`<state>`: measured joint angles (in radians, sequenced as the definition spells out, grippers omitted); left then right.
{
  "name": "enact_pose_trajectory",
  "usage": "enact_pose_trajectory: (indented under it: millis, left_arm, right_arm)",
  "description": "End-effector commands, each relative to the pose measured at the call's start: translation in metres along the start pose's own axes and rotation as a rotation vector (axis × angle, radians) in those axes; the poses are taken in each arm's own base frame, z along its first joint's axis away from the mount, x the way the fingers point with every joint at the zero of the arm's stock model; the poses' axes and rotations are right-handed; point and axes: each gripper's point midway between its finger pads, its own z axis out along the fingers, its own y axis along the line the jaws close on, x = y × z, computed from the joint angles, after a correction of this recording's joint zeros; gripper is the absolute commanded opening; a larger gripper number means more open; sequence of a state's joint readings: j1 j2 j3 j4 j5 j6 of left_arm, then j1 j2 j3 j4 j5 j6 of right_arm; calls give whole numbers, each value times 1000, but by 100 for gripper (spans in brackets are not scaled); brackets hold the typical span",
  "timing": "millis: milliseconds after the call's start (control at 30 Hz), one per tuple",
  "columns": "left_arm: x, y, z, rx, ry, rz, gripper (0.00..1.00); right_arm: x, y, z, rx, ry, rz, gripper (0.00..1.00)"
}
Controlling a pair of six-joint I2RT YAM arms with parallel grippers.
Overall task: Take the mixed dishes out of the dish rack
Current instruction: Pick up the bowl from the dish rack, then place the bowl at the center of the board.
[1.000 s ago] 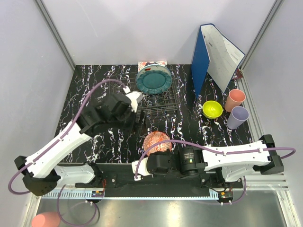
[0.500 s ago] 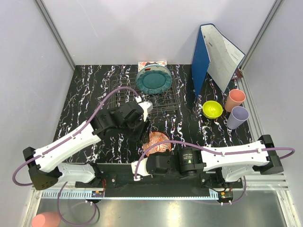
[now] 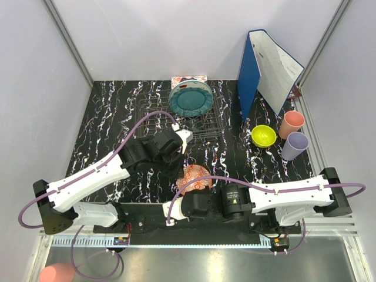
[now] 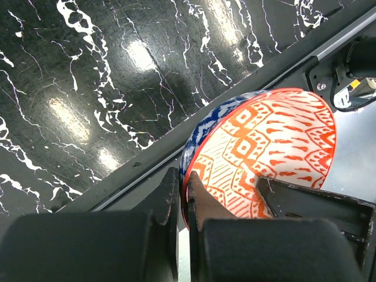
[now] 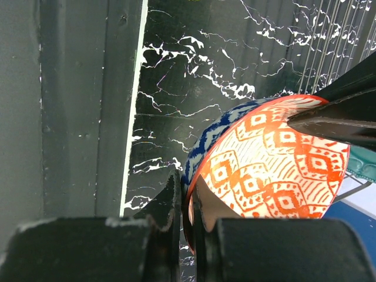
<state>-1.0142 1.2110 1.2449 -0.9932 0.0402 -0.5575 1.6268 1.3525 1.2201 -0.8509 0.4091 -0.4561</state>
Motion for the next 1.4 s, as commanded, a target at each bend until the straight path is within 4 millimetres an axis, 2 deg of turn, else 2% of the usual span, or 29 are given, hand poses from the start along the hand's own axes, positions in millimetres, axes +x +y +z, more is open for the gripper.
enact_pose_trajectory:
  millis: [0, 100, 133, 200, 233, 267, 333, 433, 467, 533, 633, 700, 733, 767, 833, 867, 933, 967, 1000, 1033, 1100, 1133, 1167, 1200, 1233, 1267, 1333, 1367]
  left_arm:
    - [0, 3, -4, -7, -13, 28, 0]
    - [-8, 0, -7, 2, -42, 36, 0]
    - [-9, -1, -9, 3, -47, 38, 0]
    - [-13, -1, -10, 2, -62, 38, 0]
    - [-15, -3, -11, 6, -68, 39, 0]
    - [-17, -3, -12, 8, -76, 39, 0]
    - [-21, -2, -13, 7, -86, 32, 0]
    - [-28, 4, -15, -5, -110, 4, 0]
    - [-31, 6, -15, -2, -119, -7, 0]
    - [-38, 14, -19, -9, -146, -42, 0]
    - [-51, 33, -25, -39, -203, -119, 0]
    - [-63, 54, -35, -71, -264, -194, 0]
    - [-69, 62, -39, -83, -294, -235, 0]
    - [-77, 81, -46, -119, -334, -295, 0]
    - [-91, 100, -61, -162, -410, -379, 0]
    - [-97, 124, -71, -229, -461, -450, 0]
    - [-107, 149, -84, -284, -537, -568, 0]
    - [-111, 173, -93, -322, -583, -650, 0]
    - [-114, 184, -97, -330, -609, -700, 0]
    - [-119, 207, -100, -341, -646, -808, 0]
    - [-126, 229, -103, -355, -692, -885, 0]
    - [-133, 240, -108, -364, -730, -934, 0]
    - [-133, 264, -111, -397, -742, -1002, 0]
    - [-138, 272, -114, -403, -763, -1028, 0]
    - [-149, 284, -125, -406, -826, -1064, 0]
    - [-150, 304, -124, -435, -834, -1111, 0]
    - [-165, 327, -131, -471, -889, -1160, 0]
    - [-167, 344, -112, -492, -846, -1197, 0]
  right_arm:
    - [-8, -41, -22, 183, -56, 67, 2]
    - [-9, -48, -26, 213, -57, 70, 7]
    - [-10, -50, -27, 224, -58, 74, 31]
    - [-11, -55, -29, 244, -58, 81, 58]
    - [-12, -57, -31, 249, -62, 84, 92]
    - [-16, -60, -34, 256, -72, 94, 99]
    - [-19, -64, -38, 267, -87, 107, 100]
    - [-31, -83, -56, 331, -146, 169, 100]
    - [-41, -96, -70, 365, -199, 217, 100]
    - [-48, -111, -86, 417, -243, 259, 100]
    - [-67, -154, -135, 557, -391, 412, 100]
    - [-62, -181, -171, 680, -458, 536, 100]
    - [-67, -198, -196, 735, -551, 630, 100]
    - [-54, -211, -221, 800, -594, 708, 100]
    - [-46, -229, -256, 885, -730, 877, 100]
    - [-25, -236, -279, 933, -773, 979, 100]
    - [-9, -241, -295, 968, -853, 1118, 100]
    - [6, -241, -305, 977, -881, 1179, 100]
    - [12, -240, -306, 985, -880, 1201, 100]
    - [21, -237, -305, 990, -872, 1218, 100]
    - [28, -233, -302, 990, -867, 1235, 100]
    - [29, -227, -294, 965, -854, 1246, 100]
    - [28, -225, -290, 945, -855, 1243, 100]
    - [28, -220, -282, 931, -825, 1219, 100]
    - [29, -217, -279, 914, -838, 1243, 100]
    - [27, -215, -276, 900, -842, 1242, 100]
    - [26, -210, -269, 870, -854, 1249, 100]
    - [25, -209, -268, 858, -862, 1249, 100]
